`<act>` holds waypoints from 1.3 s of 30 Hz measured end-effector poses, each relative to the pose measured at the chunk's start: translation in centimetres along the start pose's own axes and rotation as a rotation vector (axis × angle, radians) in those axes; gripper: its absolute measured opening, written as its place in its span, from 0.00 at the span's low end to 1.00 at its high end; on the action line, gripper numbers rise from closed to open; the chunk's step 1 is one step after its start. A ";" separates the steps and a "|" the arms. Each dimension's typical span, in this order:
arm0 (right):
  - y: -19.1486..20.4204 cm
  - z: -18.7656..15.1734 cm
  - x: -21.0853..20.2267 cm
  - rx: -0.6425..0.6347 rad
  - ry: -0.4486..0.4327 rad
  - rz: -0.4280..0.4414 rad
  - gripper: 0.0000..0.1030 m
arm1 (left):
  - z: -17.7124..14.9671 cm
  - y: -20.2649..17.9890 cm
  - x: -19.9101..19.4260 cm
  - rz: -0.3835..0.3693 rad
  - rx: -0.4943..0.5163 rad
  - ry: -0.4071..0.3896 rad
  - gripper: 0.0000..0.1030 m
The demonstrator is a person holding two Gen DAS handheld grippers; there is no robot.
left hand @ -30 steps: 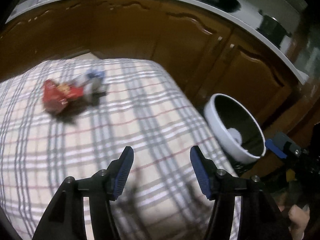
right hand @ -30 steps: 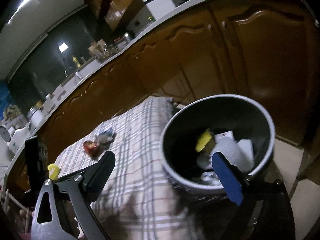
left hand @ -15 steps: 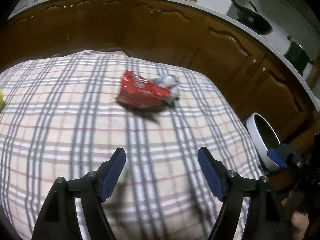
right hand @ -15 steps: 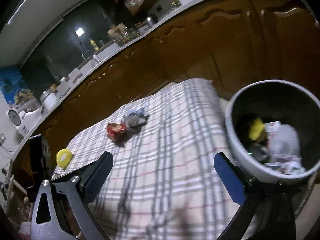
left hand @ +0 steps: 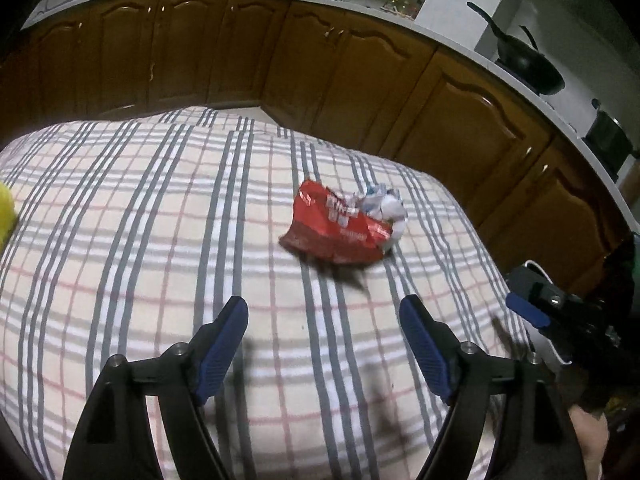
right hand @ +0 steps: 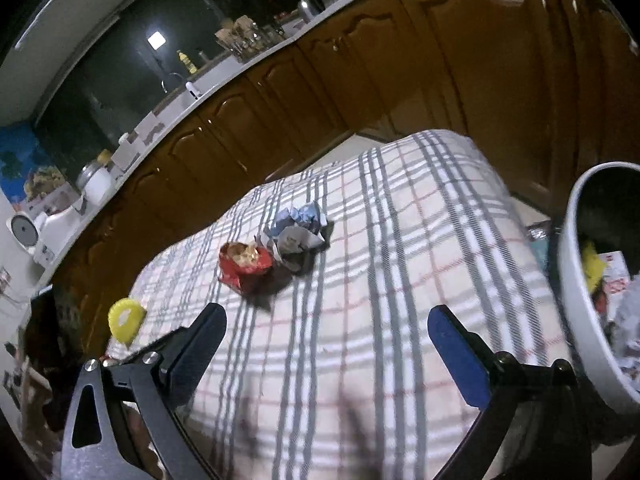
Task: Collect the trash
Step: 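Grasp the red snack bag with the left tool while the right tool grasps crumpled foil, then carry red bag and foil over the bin and open both tools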
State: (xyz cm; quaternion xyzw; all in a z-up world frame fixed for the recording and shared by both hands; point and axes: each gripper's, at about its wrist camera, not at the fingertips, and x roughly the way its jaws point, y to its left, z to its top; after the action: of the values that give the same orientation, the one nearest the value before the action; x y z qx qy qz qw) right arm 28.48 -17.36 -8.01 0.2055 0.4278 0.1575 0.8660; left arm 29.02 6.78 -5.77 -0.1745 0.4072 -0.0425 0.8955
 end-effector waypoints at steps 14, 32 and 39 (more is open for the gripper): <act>-0.3 4.2 6.4 0.085 0.049 0.104 0.63 | 4.6 1.1 4.7 -0.048 -0.031 0.003 0.76; 0.2 3.0 9.7 0.037 0.143 0.105 0.02 | 3.7 -1.6 7.4 -0.053 0.158 0.042 0.30; -0.1 2.6 5.0 0.002 0.075 0.095 0.01 | 1.9 -1.9 5.0 -0.081 0.148 0.020 0.27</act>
State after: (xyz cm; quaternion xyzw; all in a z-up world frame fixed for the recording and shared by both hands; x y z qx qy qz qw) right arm 33.54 -15.76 -10.02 0.2204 0.4498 0.2057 0.8407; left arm 33.89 4.42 -7.46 -0.1234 0.4044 -0.1104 0.8995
